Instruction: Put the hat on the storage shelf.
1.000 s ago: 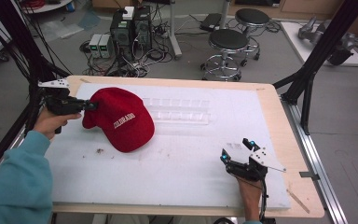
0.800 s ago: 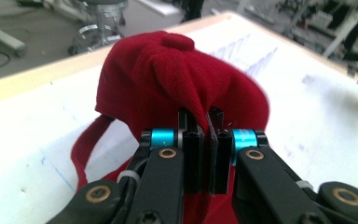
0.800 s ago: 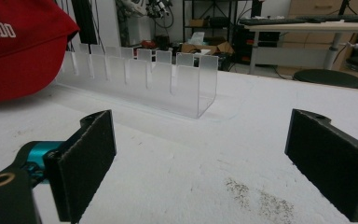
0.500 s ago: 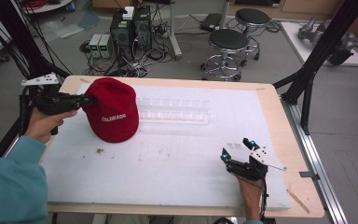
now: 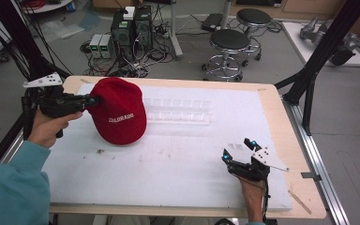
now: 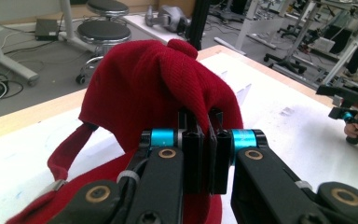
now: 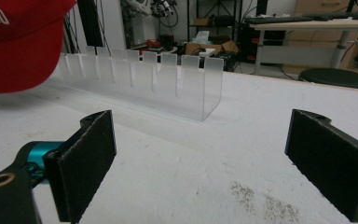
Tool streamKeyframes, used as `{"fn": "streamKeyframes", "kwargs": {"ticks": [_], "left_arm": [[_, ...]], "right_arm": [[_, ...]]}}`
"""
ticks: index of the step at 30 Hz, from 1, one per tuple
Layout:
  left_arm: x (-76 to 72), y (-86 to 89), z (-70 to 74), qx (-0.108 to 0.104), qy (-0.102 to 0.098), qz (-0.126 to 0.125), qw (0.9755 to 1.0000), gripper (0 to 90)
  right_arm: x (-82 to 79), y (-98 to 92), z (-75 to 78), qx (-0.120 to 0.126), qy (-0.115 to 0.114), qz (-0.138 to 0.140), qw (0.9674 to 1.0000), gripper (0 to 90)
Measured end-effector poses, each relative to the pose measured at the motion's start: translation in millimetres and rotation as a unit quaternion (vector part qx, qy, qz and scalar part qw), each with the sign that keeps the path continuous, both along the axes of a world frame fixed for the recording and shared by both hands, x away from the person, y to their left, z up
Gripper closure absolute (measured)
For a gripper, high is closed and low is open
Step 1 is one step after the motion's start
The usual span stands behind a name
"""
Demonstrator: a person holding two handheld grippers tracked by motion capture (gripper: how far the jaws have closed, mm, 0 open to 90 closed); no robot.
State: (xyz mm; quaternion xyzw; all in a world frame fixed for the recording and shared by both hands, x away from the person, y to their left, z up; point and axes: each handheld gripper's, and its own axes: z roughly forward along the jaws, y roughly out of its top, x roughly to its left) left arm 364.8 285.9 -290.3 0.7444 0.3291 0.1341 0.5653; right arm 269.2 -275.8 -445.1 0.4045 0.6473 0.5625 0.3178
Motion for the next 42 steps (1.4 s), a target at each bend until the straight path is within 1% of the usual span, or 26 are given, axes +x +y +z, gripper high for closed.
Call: {"fn": "streamKeyframes", "kwargs": {"ticks": [3,8,10,13,19,22,25,27,28,31,33,36,38,40,42], "left_arm": [[-3.3,-11.4,1.7,0.0,-0.005,-0.006,1.0,86.8],[-9.1,-29.4,7.0,-0.006,-0.013,-0.01,0.9999,86.8],[-11.6,-39.1,10.0,-0.001,-0.02,-0.013,0.9997,86.8],[-12.9,-48.6,11.2,0.001,-0.022,-0.017,0.9996,86.8],[-15.3,-71.5,8.3,0.003,-0.023,-0.031,0.9992,86.8],[-16.0,-82.4,5.9,0.004,-0.022,-0.036,0.9991,86.8],[-16.9,-92.5,3.3,0.004,-0.022,-0.039,0.999,86.8],[-17.5,-98.4,1.8,0.006,-0.021,-0.042,0.9989,86.8],[-18.1,-101.7,1.6,0.009,-0.021,-0.042,0.9988,86.8],[-20.2,-111.7,1.9,0.011,-0.024,-0.044,0.9987,86.8],[-21.6,-119.4,2.1,0.01,-0.025,-0.045,0.9986,86.8],[-22.8,-128.8,1.7,0.015,-0.025,-0.049,0.9984,86.8],[-23.9,-135.1,1.4,0.016,-0.026,-0.051,0.9982,86.8],[-24.8,-140.5,1.2,0.015,-0.025,-0.056,0.998,86.8],[-25.6,-144.6,1.0,0.018,-0.025,-0.062,0.9976,86.8]], "right_arm": [[-0.9,1.7,7.6,0.004,-0.002,0.008,1.0,7.6],[-1.6,7.1,25.2,0.003,-0.021,0.022,0.9995,7.6],[-2.3,10.2,31.1,0.008,-0.025,0.029,0.9993,7.6],[-2.3,16.2,38.4,0.011,-0.028,0.041,0.9987,7.6],[-0.6,29.4,51.8,0.007,-0.034,0.066,0.9973,7.6],[1.3,36.5,58.8,0.008,-0.032,0.08,0.9963,7.6],[3.4,44.5,65.9,0.007,-0.033,0.092,0.9951,7.6],[5.1,50.6,70.5,0.006,-0.039,0.103,0.9939,7.6],[5.7,53.8,72.6,0.007,-0.038,0.107,0.9935,7.6],[9.7,64.4,78.7,0.005,-0.035,0.125,0.9916,7.6],[11.5,70.5,82.2,0.009,-0.034,0.13,0.9909,7.6],[15.5,82.0,89.0,0.013,-0.032,0.134,0.9904,7.7],[18.3,92.4,93.9,0.011,-0.026,0.136,0.9904,7.7],[20.6,100.0,96.7,0.009,-0.026,0.142,0.9894,7.7],[23.0,107.8,99.2,0.006,-0.021,0.15,0.9884,7.7]]}}
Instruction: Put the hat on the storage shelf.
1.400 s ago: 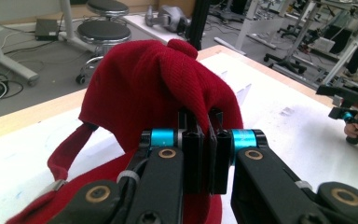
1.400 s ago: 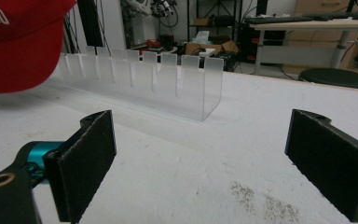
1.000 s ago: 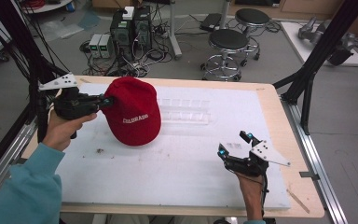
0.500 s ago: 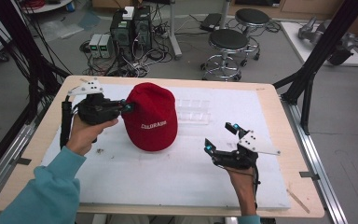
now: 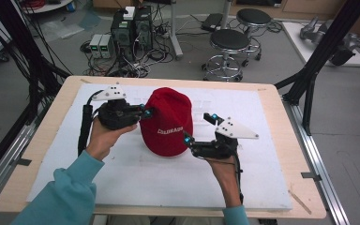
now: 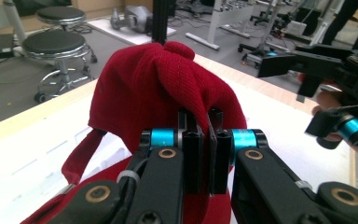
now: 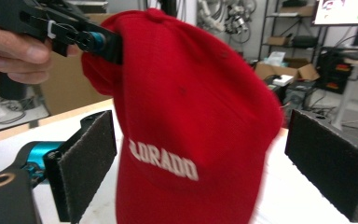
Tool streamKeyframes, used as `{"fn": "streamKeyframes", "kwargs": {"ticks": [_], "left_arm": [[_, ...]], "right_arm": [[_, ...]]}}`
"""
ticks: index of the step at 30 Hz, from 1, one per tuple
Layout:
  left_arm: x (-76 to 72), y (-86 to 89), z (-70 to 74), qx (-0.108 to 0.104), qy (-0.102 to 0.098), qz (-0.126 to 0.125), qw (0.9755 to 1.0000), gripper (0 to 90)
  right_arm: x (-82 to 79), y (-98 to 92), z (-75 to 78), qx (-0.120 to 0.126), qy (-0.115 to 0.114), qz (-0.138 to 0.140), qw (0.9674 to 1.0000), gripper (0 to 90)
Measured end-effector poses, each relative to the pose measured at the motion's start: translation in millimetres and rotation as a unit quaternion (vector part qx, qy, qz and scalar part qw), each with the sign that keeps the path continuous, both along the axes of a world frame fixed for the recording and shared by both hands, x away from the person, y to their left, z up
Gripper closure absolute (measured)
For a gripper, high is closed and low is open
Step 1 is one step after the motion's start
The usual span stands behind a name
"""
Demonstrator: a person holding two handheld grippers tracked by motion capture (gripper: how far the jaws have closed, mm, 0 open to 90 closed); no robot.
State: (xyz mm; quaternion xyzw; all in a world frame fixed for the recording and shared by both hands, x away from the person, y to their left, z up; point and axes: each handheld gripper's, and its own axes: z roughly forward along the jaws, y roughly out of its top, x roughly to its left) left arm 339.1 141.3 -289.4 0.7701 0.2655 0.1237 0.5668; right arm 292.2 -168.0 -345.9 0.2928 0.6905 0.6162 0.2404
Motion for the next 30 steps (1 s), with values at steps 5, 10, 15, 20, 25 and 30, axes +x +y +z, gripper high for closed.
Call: {"fn": "streamKeyframes", "kwargs": {"ticks": [5,10,15,20,25,30], "left_arm": [[-2.0,-5.5,-2.6,0.007,0.002,-0.007,1.0,86.8],[-3.6,-9.6,-8.6,0.007,0.006,-0.008,0.9999,86.8],[-5.4,-13.7,-9.1,0.008,0.005,-0.017,0.9998,86.8],[-7.6,-15.1,-8.8,0.009,0.002,-0.021,0.9997,86.8],[-8.4,-15.0,-8.6,0.01,0.0,-0.021,0.9997,86.8],[-9.2,-15.3,-8.9,0.013,-0.001,-0.02,0.9997,86.8]], "right_arm": [[6.2,13.5,3.4,-0.016,0.011,0.02,0.9996,7.7],[11.5,23.3,2.9,-0.028,0.021,0.037,0.9987,7.8],[14.9,32.1,0.4,-0.059,0.015,0.053,0.9967,22.3],[17.4,33.2,0.5,-0.063,0.012,0.053,0.9966,32.7],[15.5,35.0,1.2,-0.073,0.007,0.057,0.9957,43.8],[17.3,38.0,-1.1,-0.079,0.016,0.05,0.9955,51.7]]}}
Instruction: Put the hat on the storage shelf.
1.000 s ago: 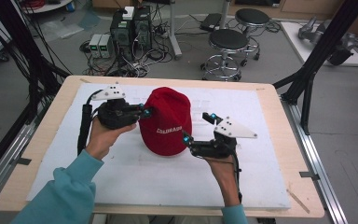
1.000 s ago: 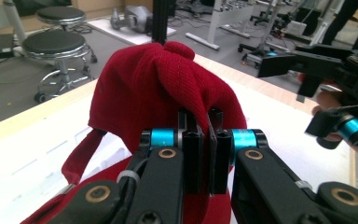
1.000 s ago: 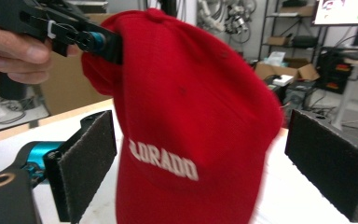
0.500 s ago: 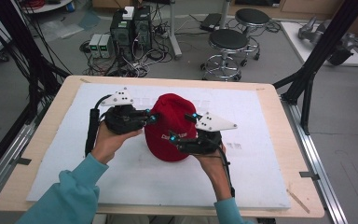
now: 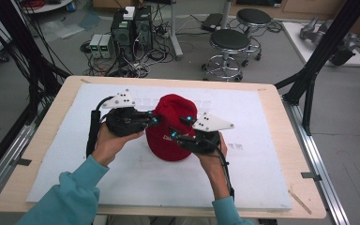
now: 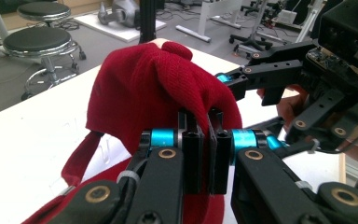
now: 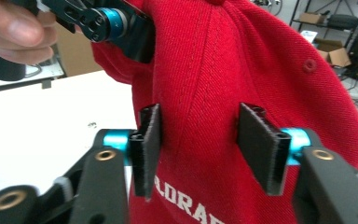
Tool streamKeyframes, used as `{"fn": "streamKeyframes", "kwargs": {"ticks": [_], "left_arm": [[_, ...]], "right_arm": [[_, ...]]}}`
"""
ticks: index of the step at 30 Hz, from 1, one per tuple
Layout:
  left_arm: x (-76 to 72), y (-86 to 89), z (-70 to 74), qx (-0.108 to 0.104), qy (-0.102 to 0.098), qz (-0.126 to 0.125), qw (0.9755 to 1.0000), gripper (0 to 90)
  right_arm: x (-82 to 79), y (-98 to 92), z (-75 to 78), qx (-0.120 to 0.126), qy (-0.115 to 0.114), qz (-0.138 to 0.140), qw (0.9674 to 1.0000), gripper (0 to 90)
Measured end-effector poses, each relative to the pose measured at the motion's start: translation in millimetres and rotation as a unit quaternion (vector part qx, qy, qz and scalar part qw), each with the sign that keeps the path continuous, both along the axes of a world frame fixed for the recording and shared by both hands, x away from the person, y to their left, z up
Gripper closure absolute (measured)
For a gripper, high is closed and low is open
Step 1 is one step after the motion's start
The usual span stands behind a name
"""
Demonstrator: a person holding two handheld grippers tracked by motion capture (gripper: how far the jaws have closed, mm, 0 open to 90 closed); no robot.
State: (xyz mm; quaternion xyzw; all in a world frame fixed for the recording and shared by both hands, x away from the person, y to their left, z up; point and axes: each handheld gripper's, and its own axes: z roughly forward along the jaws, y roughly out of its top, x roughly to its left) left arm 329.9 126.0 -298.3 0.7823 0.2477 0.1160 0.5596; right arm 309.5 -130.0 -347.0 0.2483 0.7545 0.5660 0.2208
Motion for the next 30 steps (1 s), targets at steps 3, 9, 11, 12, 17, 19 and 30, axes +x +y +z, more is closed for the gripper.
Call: {"fn": "streamKeyframes", "kwargs": {"ticks": [3,9,11,12,17,19,30], "left_arm": [[0.2,1.2,-0.7,-0.002,0.002,0.0,1.0,86.8],[0.2,1.6,-1.6,0.0,0.002,-0.002,1.0,86.8],[0.1,1.5,-1.6,0.002,0.001,-0.003,1.0,86.7],[0.2,1.1,-1.8,0.002,0.001,-0.004,1.0,86.8],[0.4,0.3,-2.2,0.001,0.001,-0.007,1.0,86.7],[0.5,-0.1,-2.3,0.001,0.001,-0.008,1.0,86.7],[5.4,11.2,-0.8,-0.028,0.014,-0.02,0.9993,57.7]], "right_arm": [[-0.6,1.0,0.0,-0.003,-0.001,0.006,1.0,58.3],[-0.9,1.4,-0.2,-0.005,0.007,0.015,0.9998,71.9],[-0.8,0.9,-0.1,-0.005,0.007,0.017,0.9998,76.0],[-0.4,0.3,-0.1,-0.005,0.006,0.016,0.9998,77.8],[-1.0,-1.5,0.5,-0.005,0.014,0.012,0.9998,83.5],[-0.1,-2.4,0.3,-0.001,0.017,0.011,0.9998,84.4],[-1.7,-4.3,1.7,-0.002,0.008,0.0,1.0,85.8]]}}
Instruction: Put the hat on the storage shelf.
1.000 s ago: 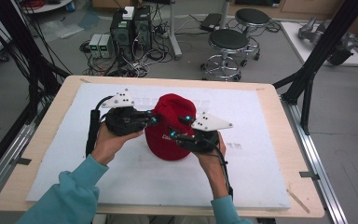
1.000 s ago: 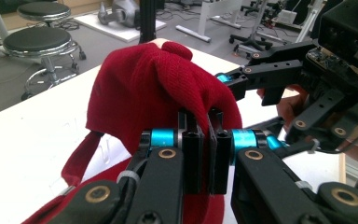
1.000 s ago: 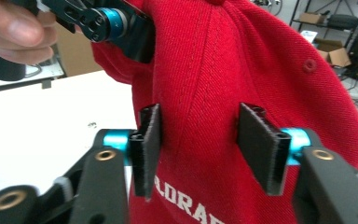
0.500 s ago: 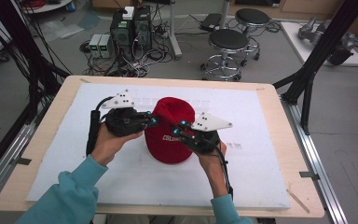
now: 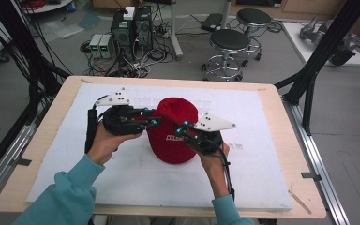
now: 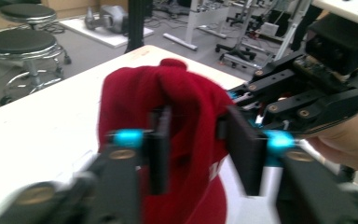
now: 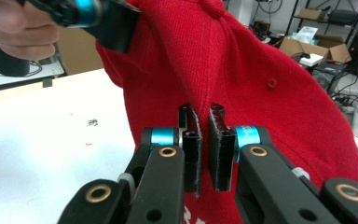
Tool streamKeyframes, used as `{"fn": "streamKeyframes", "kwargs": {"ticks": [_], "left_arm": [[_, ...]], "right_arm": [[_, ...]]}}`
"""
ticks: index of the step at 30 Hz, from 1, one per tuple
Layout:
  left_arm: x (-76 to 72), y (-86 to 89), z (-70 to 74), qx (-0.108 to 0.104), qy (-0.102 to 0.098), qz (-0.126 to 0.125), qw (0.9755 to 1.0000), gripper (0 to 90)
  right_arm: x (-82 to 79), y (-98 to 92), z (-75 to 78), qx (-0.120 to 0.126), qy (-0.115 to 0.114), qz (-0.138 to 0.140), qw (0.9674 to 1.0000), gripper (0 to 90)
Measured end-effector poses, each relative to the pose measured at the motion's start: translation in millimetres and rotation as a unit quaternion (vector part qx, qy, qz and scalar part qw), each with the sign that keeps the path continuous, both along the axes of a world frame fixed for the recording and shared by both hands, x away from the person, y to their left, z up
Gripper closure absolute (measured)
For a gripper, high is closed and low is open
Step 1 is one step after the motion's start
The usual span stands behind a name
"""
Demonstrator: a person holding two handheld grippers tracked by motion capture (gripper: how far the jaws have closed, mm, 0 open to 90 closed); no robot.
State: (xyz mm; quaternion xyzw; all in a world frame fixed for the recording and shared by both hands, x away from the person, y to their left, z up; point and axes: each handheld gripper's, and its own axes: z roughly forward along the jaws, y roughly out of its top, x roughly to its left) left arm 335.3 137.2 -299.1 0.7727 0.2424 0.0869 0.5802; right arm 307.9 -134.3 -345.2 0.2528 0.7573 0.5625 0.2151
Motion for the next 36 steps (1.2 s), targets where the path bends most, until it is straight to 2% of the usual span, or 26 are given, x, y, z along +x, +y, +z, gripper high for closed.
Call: {"fn": "streamKeyframes", "kwargs": {"ticks": [2,4,6,10,15,18,21,28,30,36], "left_arm": [[1.3,1.9,-0.4,-0.001,0.012,-0.005,0.9999,43.4],[0.6,4.1,0.4,-0.005,0.015,-0.005,0.9999,28.0],[-0.6,7.8,1.8,-0.009,0.012,-0.001,0.9999,20.1],[-1.8,17.2,4.1,-0.013,0.008,0.015,0.9998,18.1],[-4.5,31.6,5.3,-0.012,0.002,0.018,0.9998,18.1],[-8.4,39.9,3.1,-0.012,0.001,0.022,0.9997,18.0],[-13.5,47.5,-2.6,-0.001,-0.003,0.018,0.9998,17.3],[-18.3,62.3,-20.6,0.001,0.02,0.02,0.9996,17.3],[-18.8,63.4,-26.5,0.007,0.024,0.015,0.9996,17.3],[-19.2,60.3,-46.5,0.001,0.043,0.002,0.9991,18.0]], "right_arm": [[0.1,-0.5,0.6,0.002,-0.006,0.001,1.0,85.9],[0.1,-1.4,0.9,0.01,-0.003,0.0,0.9999,85.8],[0.5,-3.5,1.2,0.015,-0.001,-0.003,0.9999,85.8],[0.4,-8.1,2.8,0.027,-0.006,-0.005,0.9996,85.8],[-0.8,-15.3,5.8,0.041,-0.01,-0.007,0.9991,85.8],[-1.9,-18.7,8.0,0.044,-0.015,-0.01,0.9989,85.8],[-2.6,-21.0,10.7,0.052,-0.019,-0.01,0.9984,85.8],[-2.4,-20.5,17.9,0.059,-0.024,-0.004,0.998,85.8],[-2.8,-19.9,20.2,0.065,-0.026,-0.001,0.9975,85.8],[-3.6,-18.0,27.5,0.073,-0.032,0.009,0.9967,85.8]]}}
